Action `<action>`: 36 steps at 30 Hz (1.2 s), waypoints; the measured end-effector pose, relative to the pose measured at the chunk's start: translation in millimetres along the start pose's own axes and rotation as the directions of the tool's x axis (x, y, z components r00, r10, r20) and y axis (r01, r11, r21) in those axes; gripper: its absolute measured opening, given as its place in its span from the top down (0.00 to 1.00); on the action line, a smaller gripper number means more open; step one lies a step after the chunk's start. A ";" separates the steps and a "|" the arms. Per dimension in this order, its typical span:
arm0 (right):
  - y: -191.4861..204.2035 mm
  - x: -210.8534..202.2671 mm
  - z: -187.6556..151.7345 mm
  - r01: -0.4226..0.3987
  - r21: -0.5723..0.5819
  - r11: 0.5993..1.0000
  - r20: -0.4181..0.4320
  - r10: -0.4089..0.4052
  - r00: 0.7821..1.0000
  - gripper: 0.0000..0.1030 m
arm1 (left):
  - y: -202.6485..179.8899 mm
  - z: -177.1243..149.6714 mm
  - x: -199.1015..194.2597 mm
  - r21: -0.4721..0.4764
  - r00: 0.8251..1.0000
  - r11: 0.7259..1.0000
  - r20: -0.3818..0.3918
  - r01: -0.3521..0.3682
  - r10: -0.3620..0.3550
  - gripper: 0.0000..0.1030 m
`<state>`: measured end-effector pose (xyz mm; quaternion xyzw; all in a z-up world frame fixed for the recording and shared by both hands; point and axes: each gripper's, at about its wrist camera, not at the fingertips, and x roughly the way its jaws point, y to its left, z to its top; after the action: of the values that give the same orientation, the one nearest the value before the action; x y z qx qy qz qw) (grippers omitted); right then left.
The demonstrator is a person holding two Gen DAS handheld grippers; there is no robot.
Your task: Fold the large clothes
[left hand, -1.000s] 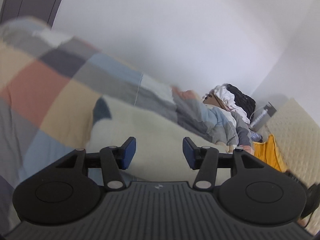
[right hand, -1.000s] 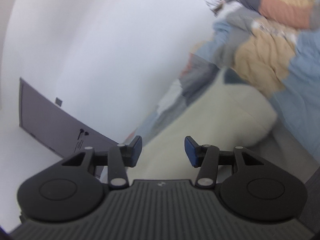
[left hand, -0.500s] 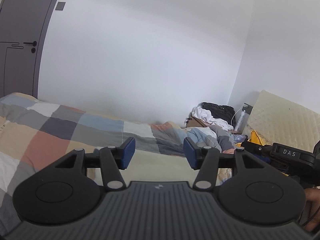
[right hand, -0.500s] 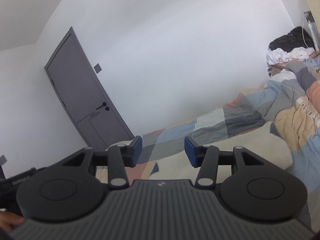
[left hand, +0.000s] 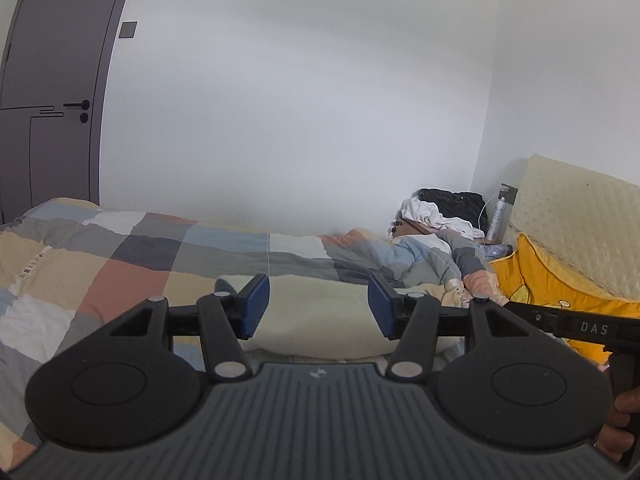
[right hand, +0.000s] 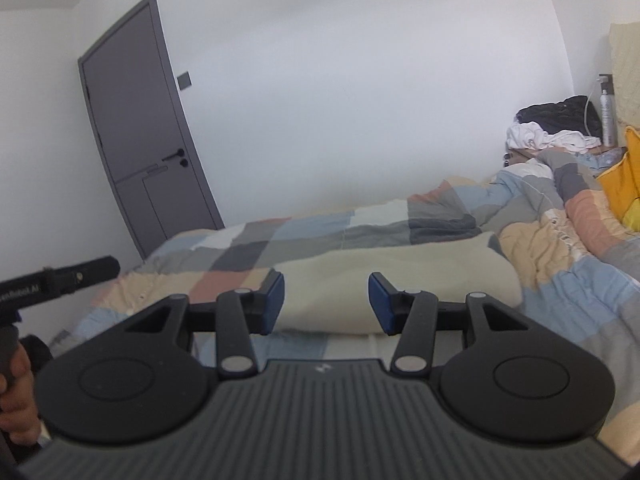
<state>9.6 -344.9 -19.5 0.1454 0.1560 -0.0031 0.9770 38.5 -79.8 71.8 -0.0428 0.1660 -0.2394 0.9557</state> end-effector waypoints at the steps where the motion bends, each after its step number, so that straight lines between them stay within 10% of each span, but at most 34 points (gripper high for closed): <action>1: 1.0 -2.7 -2.7 0.007 -0.005 1.000 -0.006 -0.007 1.000 0.51 | -0.9 -3.4 0.0 -0.002 1.000 1.000 -0.006 0.002 -0.002 0.40; 26: 5.5 -2.8 -32.5 0.070 -0.073 0.995 -0.073 -0.076 0.994 0.51 | 0.2 -34.2 21.3 -0.009 0.997 1.000 -0.076 -0.023 0.022 0.31; 36: 6.3 -2.1 -31.7 0.088 -0.090 0.992 -0.062 -0.094 0.994 0.49 | 1.4 -33.8 23.0 -0.006 0.994 0.997 -0.076 -0.074 0.074 0.07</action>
<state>-1.7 -329.9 -45.8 0.0955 0.1947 -0.0359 0.9756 46.8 -89.5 32.9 -0.0317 0.2046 -0.2046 0.9567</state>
